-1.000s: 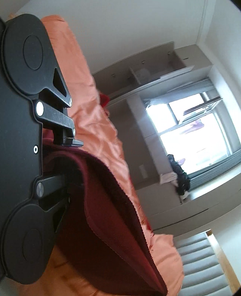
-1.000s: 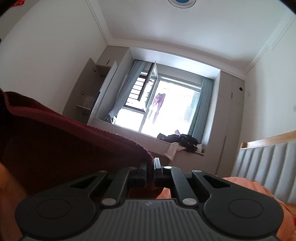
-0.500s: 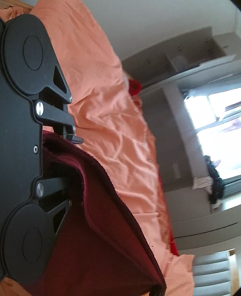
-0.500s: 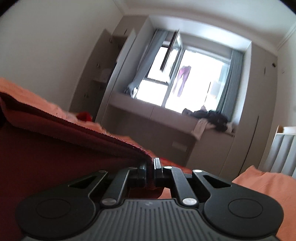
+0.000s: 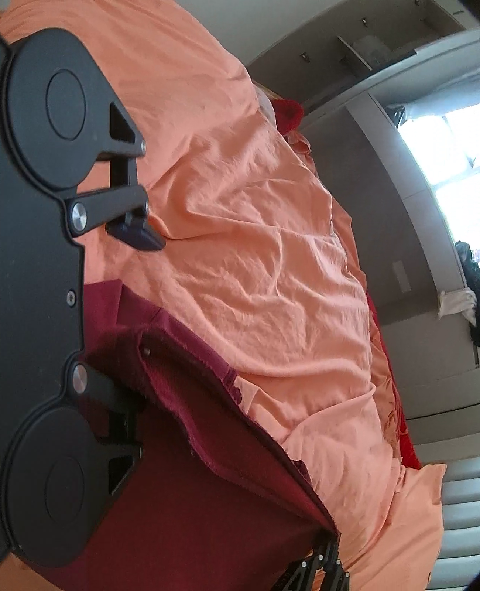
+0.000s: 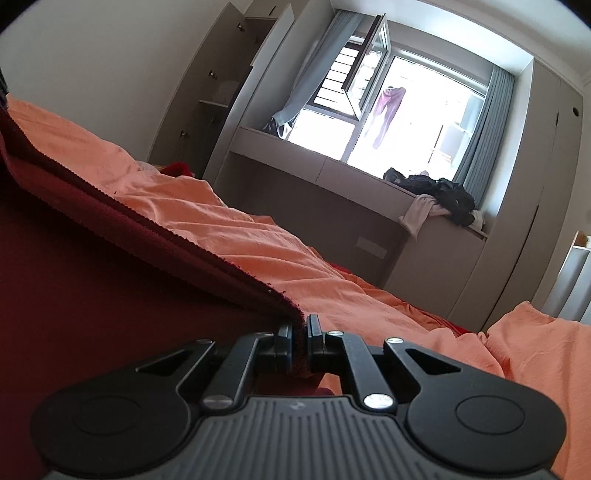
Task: Fold small clothes
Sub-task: 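Open and regrasp the hem edge with the left tool while the right tool holds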
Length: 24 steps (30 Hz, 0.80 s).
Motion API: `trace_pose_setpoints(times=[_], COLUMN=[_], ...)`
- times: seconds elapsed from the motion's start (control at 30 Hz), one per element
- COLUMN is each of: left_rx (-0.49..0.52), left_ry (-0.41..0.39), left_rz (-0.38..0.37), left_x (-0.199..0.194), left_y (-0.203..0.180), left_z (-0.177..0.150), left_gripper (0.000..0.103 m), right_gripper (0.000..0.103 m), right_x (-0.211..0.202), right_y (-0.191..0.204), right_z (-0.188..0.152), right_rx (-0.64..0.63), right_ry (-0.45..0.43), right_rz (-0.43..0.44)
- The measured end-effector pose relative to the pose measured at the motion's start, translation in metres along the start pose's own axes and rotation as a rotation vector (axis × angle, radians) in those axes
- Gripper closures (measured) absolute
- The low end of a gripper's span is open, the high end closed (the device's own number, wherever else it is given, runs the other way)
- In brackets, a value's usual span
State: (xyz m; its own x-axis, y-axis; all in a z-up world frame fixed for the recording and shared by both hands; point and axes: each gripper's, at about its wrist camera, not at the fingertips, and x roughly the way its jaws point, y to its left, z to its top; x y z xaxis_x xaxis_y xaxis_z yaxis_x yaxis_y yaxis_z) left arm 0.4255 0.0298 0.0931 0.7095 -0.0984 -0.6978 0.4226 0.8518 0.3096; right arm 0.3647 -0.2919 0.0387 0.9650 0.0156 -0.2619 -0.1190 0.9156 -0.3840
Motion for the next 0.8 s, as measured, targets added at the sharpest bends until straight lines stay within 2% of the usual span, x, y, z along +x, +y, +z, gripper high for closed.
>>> trace_pose_setpoints(times=[0.07,0.13,0.2,0.37,0.47,0.53,0.7,0.8], left_rx=[0.010,0.018,0.016,-0.040,-0.104,-0.142,-0.205,-0.333], left_ry=[0.001,0.007,0.019,-0.026,-0.053,-0.047,-0.031,0.007], left_rz=[-0.001,0.002,-0.020,-0.130,-0.185,-0.175,-0.056,-0.074], left_x=[0.005,0.010,0.016,0.016,0.009,0.009,0.016,0.022], left_y=[0.002,0.005,0.011,0.034,0.055,0.063,0.069,0.085], left_z=[0.002,0.003,0.003,-0.008,-0.016,-0.021,-0.022,-0.021], left_gripper=[0.029,0.017,0.011,0.010,0.006,0.005,0.004,0.005], right_gripper=[0.096,0.096,0.095,0.095,0.095,0.094,0.088,0.082], right_x=[-0.001,0.001,0.006,0.012,0.016,0.018,0.020,0.019], right_y=[0.000,0.000,0.001,0.002,-0.002,-0.006,-0.014,-0.022], right_z=[-0.001,0.000,0.000,-0.006,-0.007,-0.006,-0.002,-0.005], right_rx=[-0.002,-0.008,-0.014,0.005,0.022,0.034,0.072,0.123], right_ry=[0.002,0.015,0.044,0.086,0.105,0.114,0.126,0.143], right_rz=[-0.002,0.001,0.013,0.041,0.059,0.074,0.094,0.132])
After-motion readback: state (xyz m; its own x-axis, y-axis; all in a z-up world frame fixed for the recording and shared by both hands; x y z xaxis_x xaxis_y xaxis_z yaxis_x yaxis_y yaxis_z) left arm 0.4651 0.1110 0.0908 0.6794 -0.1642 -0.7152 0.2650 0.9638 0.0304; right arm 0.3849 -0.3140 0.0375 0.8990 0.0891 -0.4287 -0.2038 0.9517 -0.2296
